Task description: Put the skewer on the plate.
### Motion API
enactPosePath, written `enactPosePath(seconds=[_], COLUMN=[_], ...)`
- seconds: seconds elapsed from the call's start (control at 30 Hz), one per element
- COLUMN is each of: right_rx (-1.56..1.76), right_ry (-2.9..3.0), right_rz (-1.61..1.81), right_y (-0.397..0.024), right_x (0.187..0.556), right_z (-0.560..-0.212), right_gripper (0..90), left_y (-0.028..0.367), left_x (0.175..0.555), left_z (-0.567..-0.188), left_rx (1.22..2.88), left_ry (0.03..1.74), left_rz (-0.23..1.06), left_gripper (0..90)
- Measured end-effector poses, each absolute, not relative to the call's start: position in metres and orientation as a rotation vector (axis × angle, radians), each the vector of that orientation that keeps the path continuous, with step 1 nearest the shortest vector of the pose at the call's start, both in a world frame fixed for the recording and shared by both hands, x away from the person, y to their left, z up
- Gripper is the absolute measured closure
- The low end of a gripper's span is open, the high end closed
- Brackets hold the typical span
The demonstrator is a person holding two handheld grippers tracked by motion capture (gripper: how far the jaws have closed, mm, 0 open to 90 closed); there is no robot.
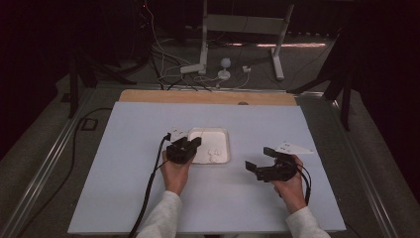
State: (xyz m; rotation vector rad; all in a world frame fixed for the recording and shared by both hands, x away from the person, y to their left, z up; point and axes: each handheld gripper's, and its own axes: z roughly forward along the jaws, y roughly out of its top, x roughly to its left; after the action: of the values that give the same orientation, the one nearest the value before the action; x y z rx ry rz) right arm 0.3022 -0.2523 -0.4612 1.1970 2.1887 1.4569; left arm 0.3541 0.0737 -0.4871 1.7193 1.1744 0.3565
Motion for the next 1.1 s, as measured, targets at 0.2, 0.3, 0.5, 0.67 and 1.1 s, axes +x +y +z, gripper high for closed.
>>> enactPosePath(seconds=[0.2, 0.3, 0.5, 0.67, 1.1], right_rx=[1.205, 1.208, 1.204, 1.217, 1.218], right_ry=[2.172, 2.172, 2.177, 2.174, 2.171], right_rz=[1.468, 1.461, 1.46, 1.459, 1.463], right_y=[-0.258, -0.258, -0.258, -0.259, -0.261], right_x=[0.297, 0.297, 0.297, 0.297, 0.297], right_z=[-0.46, -0.461, -0.462, -0.464, -0.464], right_gripper=[1.3, 1.3, 1.3, 1.3, 1.2], left_y=[0.069, 0.067, 0.062, 0.062, 0.072], left_x=[0.361, 0.364, 0.368, 0.372, 0.364], left_z=[-0.498, -0.504, -0.512, -0.517, -0.501], left_rx=[1.749, 1.759, 1.764, 1.763, 1.72], left_ry=[1.219, 1.242, 1.285, 1.314, 1.217], left_rz=[0.391, 0.389, 0.375, 0.363, 0.318], left_gripper=[88.2, 87.4, 87.4, 83.9, 37.6])
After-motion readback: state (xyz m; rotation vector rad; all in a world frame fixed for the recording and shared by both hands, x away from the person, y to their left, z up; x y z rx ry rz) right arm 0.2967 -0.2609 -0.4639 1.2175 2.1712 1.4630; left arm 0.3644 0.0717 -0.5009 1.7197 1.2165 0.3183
